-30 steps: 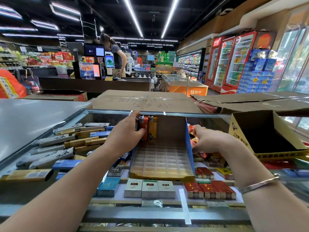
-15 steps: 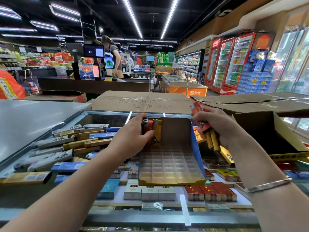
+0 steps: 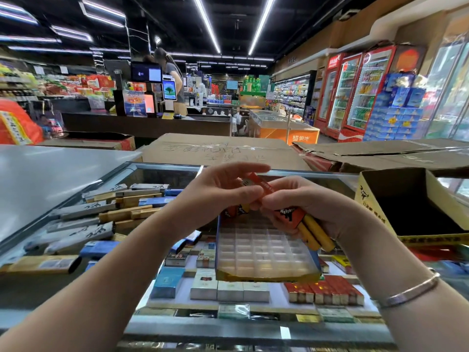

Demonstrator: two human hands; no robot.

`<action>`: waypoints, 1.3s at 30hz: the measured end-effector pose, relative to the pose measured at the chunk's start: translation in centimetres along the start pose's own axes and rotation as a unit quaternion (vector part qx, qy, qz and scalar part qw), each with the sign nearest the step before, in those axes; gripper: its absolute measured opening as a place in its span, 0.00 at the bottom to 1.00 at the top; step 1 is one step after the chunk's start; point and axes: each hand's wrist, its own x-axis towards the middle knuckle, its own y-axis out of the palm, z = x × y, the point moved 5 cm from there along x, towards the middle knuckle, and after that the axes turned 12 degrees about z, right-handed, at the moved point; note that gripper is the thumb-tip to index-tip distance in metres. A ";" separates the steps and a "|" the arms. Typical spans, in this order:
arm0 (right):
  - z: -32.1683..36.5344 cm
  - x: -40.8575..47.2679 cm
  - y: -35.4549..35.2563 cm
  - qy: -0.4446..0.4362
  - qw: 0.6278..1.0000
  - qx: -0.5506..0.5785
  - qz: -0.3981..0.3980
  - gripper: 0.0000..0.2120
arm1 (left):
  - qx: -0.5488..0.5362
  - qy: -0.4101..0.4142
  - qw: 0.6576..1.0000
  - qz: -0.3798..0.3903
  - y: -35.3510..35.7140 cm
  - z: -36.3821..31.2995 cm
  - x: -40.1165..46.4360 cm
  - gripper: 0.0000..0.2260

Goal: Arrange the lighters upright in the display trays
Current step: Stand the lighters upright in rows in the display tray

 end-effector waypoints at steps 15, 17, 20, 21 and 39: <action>-0.4 -0.3 -2.8 -0.052 0.970 0.084 -0.224 0.19 | 0.293 0.008 0.946 -0.141 -3.9 -0.6 -0.9 0.15; -0.4 -0.3 -3.0 -0.070 0.964 0.096 -0.237 0.16 | 0.340 -0.006 0.934 -0.112 -3.3 -0.2 -0.8 0.13; -0.3 -0.3 -3.2 -0.102 0.956 0.122 -0.248 0.10 | 0.403 -0.007 0.910 -0.094 -2.6 0.2 -0.6 0.10; -0.3 -0.4 -3.3 -0.110 0.954 0.128 -0.249 0.10 | 0.422 -0.007 0.902 -0.092 -2.4 0.3 -0.6 0.10; 0.2 -0.2 -3.2 -0.196 0.928 0.181 -0.260 0.06 | 0.551 -0.041 0.823 -0.132 -1.9 0.3 -0.5 0.13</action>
